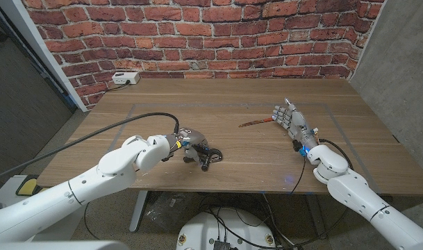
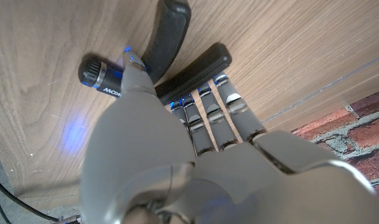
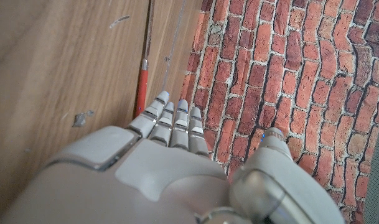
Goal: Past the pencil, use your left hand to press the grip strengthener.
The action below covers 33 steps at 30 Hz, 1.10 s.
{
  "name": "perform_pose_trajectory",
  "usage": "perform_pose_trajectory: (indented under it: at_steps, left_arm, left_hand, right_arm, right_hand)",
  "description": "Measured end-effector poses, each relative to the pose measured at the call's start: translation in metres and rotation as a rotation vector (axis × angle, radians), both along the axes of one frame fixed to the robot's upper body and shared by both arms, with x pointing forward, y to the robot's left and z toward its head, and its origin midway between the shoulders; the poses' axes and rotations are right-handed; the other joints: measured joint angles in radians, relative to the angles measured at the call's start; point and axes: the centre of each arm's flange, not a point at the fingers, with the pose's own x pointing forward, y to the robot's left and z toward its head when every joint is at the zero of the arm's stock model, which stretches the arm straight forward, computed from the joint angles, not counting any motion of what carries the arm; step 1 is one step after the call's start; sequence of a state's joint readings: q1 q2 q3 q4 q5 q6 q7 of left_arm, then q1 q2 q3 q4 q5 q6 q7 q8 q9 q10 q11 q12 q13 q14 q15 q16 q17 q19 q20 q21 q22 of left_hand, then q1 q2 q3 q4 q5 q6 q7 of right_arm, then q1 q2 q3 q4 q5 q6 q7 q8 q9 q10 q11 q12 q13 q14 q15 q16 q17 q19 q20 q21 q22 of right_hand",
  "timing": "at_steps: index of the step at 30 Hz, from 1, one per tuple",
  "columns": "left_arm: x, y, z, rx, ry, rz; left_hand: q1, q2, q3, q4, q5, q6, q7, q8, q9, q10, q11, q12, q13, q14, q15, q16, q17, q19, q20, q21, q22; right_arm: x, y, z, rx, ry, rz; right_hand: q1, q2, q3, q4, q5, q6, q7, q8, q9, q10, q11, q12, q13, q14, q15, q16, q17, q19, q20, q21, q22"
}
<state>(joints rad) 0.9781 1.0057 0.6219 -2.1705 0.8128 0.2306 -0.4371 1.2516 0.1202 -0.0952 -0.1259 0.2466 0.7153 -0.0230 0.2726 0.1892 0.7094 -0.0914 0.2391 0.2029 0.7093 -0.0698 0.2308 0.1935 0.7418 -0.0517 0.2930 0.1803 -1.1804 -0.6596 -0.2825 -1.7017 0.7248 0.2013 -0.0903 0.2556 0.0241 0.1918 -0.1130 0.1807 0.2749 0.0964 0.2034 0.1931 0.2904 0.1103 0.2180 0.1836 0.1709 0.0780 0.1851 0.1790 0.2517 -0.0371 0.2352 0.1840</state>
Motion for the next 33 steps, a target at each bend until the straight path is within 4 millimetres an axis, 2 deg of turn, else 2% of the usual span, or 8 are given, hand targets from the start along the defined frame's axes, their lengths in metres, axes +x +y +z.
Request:
perform_pose_trajectory:
  at_steps: [1, 7, 13, 17, 33]
  left_arm:
    - [0.0, 0.0, 0.001, -0.002, -0.003, 0.0]
    - [-0.004, 0.004, 0.012, -0.033, -0.04, 0.006]
    - [-0.009, 0.008, 0.025, -0.069, -0.086, 0.006]
    - [-0.014, 0.011, 0.036, -0.1, -0.129, 0.003]
    - [-0.034, 0.023, 0.078, -0.278, -0.324, 0.0]
  left_hand:
    - [0.003, -0.003, 0.01, -0.01, 0.0, 0.0, 0.0, 0.0, 0.0, 0.0, 0.0, 0.0, 0.0, 0.0, 0.0, 0.0, 0.0, 0.002, 0.002, 0.0, 0.0]
    - [0.01, -0.01, 0.018, -0.007, -0.008, 0.02, 0.009, -0.001, 0.0, 0.041, -0.026, 0.007, 0.006, 0.014, -0.003, 0.0, 0.0, 0.003, 0.003, 0.0, 0.004]
    - [0.01, -0.01, 0.018, -0.007, -0.015, 0.021, 0.011, -0.001, 0.0, 0.041, -0.03, 0.001, 0.001, 0.022, -0.004, 0.0, 0.0, 0.003, 0.003, 0.0, 0.007]
    - [0.01, -0.01, 0.034, -0.009, -0.016, 0.021, 0.011, -0.001, 0.0, 0.041, -0.03, 0.001, 0.001, 0.025, -0.007, -0.001, -0.001, 0.003, 0.003, -0.001, 0.006]
    - [0.014, -0.014, 0.037, -0.012, -0.039, 0.024, 0.012, -0.014, 0.0, 0.044, -0.037, -0.011, 0.003, 0.051, -0.008, -0.003, 0.0, -0.001, -0.001, -0.003, 0.008]
  right_arm:
    - [0.0, 0.0, 0.0, 0.001, -0.001, -0.001]
    - [-0.005, -0.001, -0.001, 0.007, -0.011, -0.006]
    - [-0.008, -0.003, 0.001, 0.009, -0.022, -0.014]
    - [-0.009, -0.003, 0.001, 0.01, -0.028, -0.017]
    - [-0.009, -0.001, 0.005, 0.011, -0.056, -0.026]
  right_hand:
    - [0.0, 0.0, 0.0, 0.0, 0.0, 0.0, 0.0, 0.0, 0.0, 0.0, 0.0, 0.0, 0.0, 0.0, 0.0, 0.0, 0.0, 0.002, 0.002, 0.0, 0.0]
    - [0.0, 0.0, 0.0, 0.0, 0.0, 0.0, 0.0, 0.0, 0.0, 0.0, 0.0, 0.0, 0.0, 0.001, -0.001, 0.0, 0.0, 0.002, 0.002, 0.0, 0.0]
    - [0.0, 0.0, 0.0, 0.0, 0.0, 0.0, 0.0, 0.0, 0.0, 0.0, 0.0, 0.0, 0.0, 0.001, -0.001, 0.0, 0.0, 0.002, 0.002, 0.0, 0.0]
    - [0.0, 0.0, 0.0, 0.0, 0.0, 0.0, 0.0, 0.0, 0.0, 0.0, 0.0, 0.0, 0.0, 0.001, -0.001, 0.0, 0.0, 0.002, 0.002, 0.0, 0.0]
    - [0.0, 0.0, -0.004, -0.004, 0.0, 0.0, 0.0, 0.0, 0.0, 0.0, 0.0, 0.001, 0.0, 0.001, -0.001, 0.0, 0.0, 0.001, 0.001, 0.0, 0.0]
